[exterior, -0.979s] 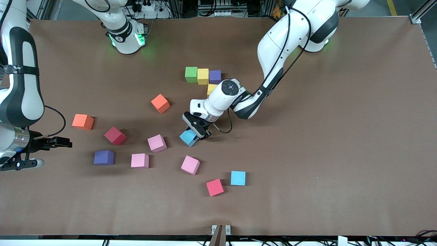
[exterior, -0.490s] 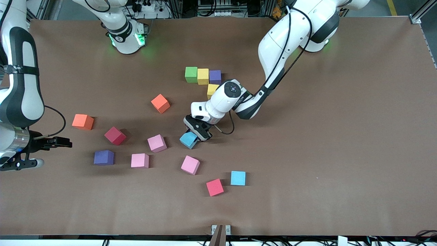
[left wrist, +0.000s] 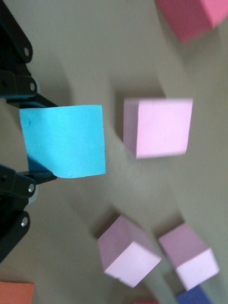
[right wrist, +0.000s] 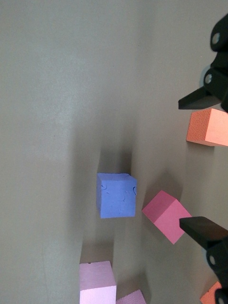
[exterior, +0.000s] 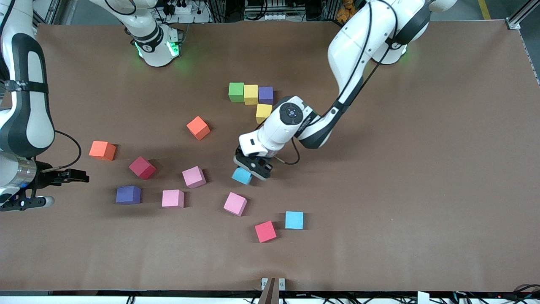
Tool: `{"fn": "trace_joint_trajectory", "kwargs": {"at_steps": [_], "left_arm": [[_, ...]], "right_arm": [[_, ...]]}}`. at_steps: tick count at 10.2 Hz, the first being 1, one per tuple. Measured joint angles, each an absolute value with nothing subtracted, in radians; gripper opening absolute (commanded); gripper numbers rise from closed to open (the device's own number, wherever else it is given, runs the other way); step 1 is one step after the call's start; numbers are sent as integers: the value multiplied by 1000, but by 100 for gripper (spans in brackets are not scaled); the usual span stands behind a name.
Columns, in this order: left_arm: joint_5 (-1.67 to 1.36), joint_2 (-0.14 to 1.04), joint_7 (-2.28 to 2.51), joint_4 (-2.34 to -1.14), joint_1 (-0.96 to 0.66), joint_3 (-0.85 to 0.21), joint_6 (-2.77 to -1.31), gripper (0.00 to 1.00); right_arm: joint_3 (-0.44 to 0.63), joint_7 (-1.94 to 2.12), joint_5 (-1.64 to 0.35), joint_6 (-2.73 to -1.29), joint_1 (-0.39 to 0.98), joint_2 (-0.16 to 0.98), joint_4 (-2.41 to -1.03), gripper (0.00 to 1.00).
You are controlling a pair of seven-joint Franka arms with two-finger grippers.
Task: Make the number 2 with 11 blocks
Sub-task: 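Lift the cyan cube and carry it below the second yellow cube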
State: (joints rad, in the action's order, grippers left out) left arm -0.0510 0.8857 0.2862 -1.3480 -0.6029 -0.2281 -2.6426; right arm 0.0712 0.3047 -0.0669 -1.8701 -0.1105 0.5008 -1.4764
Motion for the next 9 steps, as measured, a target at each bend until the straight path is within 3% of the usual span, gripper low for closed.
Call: {"fn": "trace_joint_trajectory", "kwargs": {"at_steps": [3, 9], "left_arm": [[-51, 825, 484, -1375, -556, -184, -2508, 24], [154, 800, 979, -1405, -606, -193, -2499, 24]], "right_arm": [[71, 305, -67, -1870, -111, 501, -1476, 100], [71, 305, -67, -1870, -111, 501, -1476, 100]]}}
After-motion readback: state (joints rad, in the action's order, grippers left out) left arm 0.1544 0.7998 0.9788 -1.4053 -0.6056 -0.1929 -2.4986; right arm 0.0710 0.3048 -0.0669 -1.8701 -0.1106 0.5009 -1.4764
